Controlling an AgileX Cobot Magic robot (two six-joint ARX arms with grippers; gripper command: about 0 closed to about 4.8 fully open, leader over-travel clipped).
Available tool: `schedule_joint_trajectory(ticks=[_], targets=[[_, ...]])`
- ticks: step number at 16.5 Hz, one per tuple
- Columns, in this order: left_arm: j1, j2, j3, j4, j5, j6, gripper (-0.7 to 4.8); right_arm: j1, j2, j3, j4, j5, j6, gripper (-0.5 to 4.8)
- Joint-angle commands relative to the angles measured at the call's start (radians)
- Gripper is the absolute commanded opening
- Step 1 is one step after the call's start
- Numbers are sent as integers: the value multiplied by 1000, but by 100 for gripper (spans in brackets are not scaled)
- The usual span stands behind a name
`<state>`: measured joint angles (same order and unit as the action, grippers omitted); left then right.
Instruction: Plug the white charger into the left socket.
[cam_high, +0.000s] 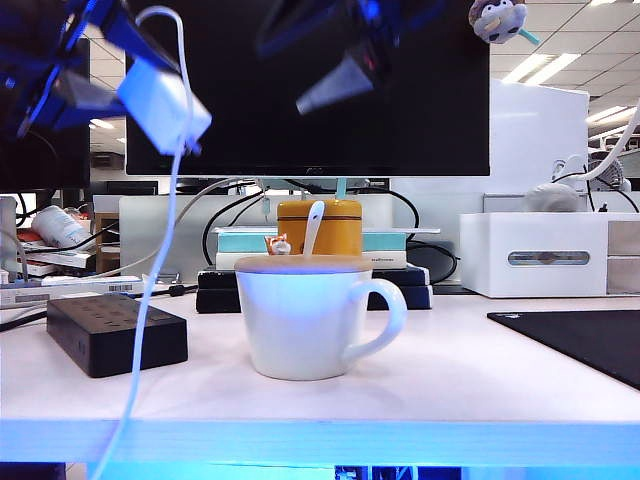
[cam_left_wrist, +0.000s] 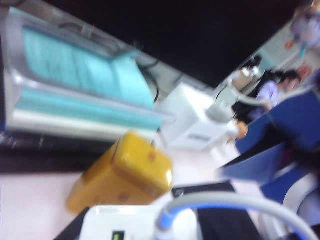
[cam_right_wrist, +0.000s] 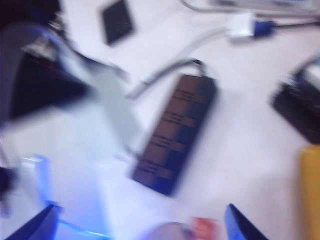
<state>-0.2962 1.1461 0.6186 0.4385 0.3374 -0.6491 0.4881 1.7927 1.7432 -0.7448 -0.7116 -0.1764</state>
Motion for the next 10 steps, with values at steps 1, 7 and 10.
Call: schedule_joint_trajectory(ticks=[1, 7, 10], targets=[[0, -4, 50, 30, -4, -16, 205, 32, 1, 5, 35, 114, -107, 477], [0, -3, 79, -48, -49, -5, 205, 156, 1, 5, 169, 160, -162, 479], [-2, -3, 79, -47, -45, -3, 205, 206, 5, 5, 225, 197, -165, 479]])
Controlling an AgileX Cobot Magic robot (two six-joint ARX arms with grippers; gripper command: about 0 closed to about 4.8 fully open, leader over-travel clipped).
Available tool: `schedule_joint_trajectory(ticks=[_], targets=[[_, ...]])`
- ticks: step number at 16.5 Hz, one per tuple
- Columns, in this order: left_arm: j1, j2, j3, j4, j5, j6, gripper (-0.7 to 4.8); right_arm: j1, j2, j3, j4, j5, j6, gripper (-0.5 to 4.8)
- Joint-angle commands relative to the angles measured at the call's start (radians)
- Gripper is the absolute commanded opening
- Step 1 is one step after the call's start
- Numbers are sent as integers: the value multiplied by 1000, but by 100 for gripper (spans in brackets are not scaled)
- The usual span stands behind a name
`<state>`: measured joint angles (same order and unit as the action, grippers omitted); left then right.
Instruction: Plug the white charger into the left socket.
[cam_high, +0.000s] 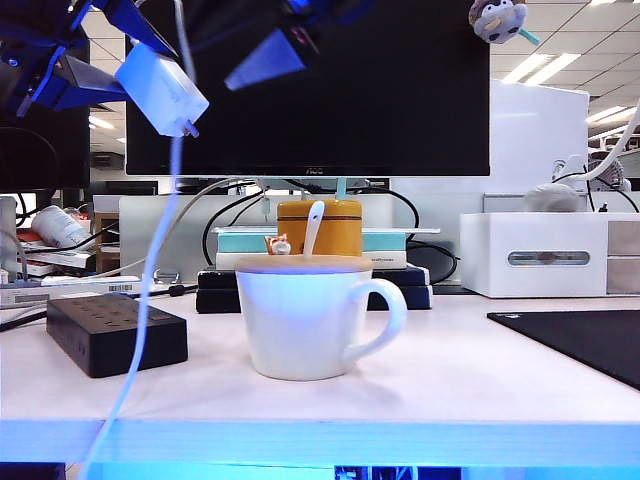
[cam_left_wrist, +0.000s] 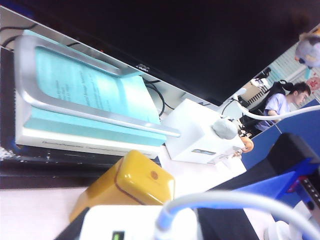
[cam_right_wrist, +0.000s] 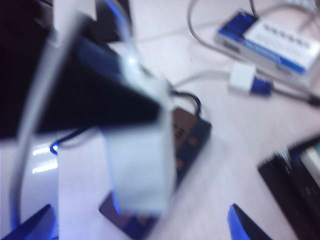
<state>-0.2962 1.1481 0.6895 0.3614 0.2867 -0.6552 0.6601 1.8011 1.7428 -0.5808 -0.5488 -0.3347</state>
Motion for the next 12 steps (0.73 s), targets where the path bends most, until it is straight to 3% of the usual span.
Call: schedule_joint_trajectory(ticks=[1, 11, 12], targets=[[-2, -5, 9, 30, 6, 0, 205, 48, 5, 5, 85, 44, -7, 479], [-6, -6, 10, 48, 43, -15, 205, 86, 52, 5, 108, 150, -6, 479], [-6, -6, 10, 46, 43, -14, 205, 87, 56, 5, 106, 154, -6, 451]])
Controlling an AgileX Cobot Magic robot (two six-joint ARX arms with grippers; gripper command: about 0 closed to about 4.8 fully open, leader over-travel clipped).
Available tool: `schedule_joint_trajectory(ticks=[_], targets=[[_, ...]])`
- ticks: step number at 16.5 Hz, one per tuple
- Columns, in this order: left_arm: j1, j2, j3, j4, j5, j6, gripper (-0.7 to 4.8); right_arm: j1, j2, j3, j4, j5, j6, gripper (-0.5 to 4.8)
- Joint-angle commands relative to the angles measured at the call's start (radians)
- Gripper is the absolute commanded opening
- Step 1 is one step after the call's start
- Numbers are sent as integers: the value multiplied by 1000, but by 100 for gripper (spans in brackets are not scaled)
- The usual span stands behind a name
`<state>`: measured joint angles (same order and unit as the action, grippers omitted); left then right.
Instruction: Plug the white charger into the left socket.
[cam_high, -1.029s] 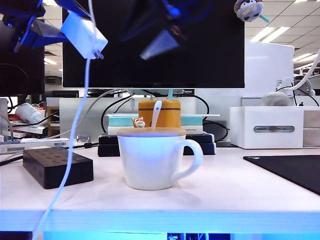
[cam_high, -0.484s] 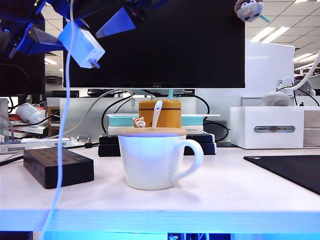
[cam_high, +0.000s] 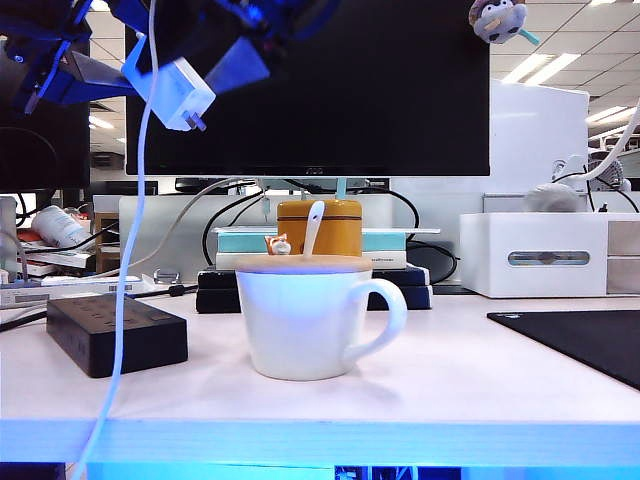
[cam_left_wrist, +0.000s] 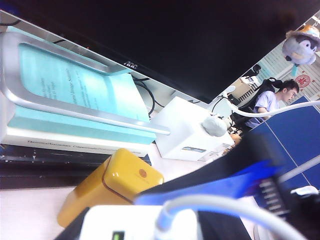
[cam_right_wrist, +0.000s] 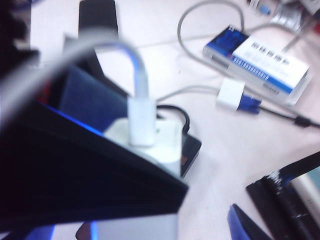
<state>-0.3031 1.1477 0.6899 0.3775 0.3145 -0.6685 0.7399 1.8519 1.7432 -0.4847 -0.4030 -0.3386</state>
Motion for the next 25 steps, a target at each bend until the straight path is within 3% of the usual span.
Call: schedule_joint_trajectory(ticks=[1, 2, 8, 10, 16, 17, 18, 19, 23, 25], targets=[[1, -6, 9, 29, 16, -1, 205, 8, 8, 5, 11, 13, -2, 392], [1, -6, 9, 28, 19, 1, 205, 8, 7, 5, 17, 31, -1, 271], [1, -6, 9, 6, 23, 33, 205, 8, 7, 6, 40, 35, 2, 265], [1, -6, 9, 5, 24, 33, 205, 8, 7, 6, 42, 35, 2, 166], [1, -5, 9, 4, -3, 34, 205, 8, 6, 6, 41, 35, 2, 166], [1, -5, 9, 5, -3, 61, 314, 8, 6, 6, 41, 35, 2, 166], [1, -5, 9, 5, -3, 80, 458, 8, 6, 6, 41, 35, 2, 166], [1, -5, 9, 5, 4, 117, 479, 8, 6, 6, 41, 35, 2, 166], [2, -10, 9, 1, 41, 301, 479, 5, 4, 7, 39, 47, -3, 175], [2, -18, 9, -17, 41, 326, 479, -8, 0, 7, 42, 39, -3, 175]])
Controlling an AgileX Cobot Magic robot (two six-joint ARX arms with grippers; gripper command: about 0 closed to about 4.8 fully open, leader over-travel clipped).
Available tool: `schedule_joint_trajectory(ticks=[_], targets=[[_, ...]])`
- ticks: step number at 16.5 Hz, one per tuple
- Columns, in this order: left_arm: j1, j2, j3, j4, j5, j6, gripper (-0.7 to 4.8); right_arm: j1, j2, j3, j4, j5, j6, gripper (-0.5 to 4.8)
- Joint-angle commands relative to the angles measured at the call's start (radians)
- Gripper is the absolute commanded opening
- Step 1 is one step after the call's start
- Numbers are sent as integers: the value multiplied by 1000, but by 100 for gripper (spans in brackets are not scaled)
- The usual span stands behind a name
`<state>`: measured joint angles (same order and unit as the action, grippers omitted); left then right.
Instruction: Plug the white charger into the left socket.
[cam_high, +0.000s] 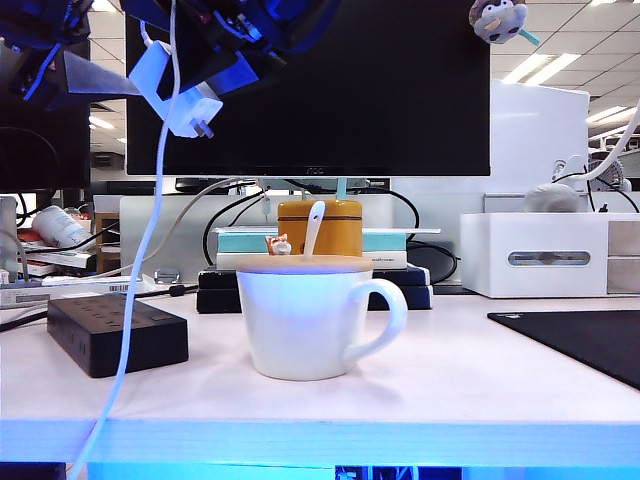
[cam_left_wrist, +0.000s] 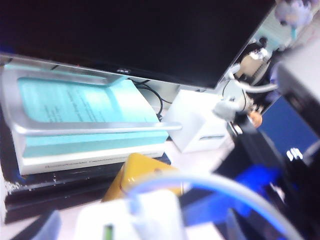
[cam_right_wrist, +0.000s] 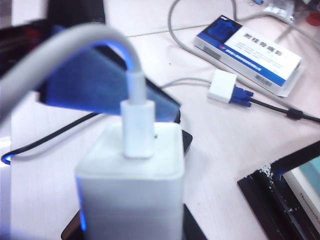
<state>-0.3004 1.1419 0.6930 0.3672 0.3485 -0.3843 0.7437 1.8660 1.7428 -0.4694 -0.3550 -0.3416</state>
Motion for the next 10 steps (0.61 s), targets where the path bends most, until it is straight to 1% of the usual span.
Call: schedule_joint_trajectory(ticks=[1, 2, 4, 5, 7, 8, 10], targets=[[2, -22, 6, -19, 5, 63, 479, -25, -14, 7, 25, -21, 0, 175], [11, -34, 6, -34, 3, 79, 479, -37, -14, 7, 22, -35, 0, 175], [57, -78, 6, -85, -19, 108, 479, -77, -15, 7, 7, -130, 5, 175], [82, -96, 6, -98, -19, 109, 479, -97, -15, 7, 3, -197, 9, 175], [174, -151, 6, -127, -19, 108, 479, -138, -11, 7, 11, -478, 16, 175], [194, -162, 6, -127, -19, 107, 479, -144, -10, 7, 16, -549, 22, 174], [225, -170, 6, -126, -19, 106, 479, -144, -9, 7, 27, -615, 27, 175]])
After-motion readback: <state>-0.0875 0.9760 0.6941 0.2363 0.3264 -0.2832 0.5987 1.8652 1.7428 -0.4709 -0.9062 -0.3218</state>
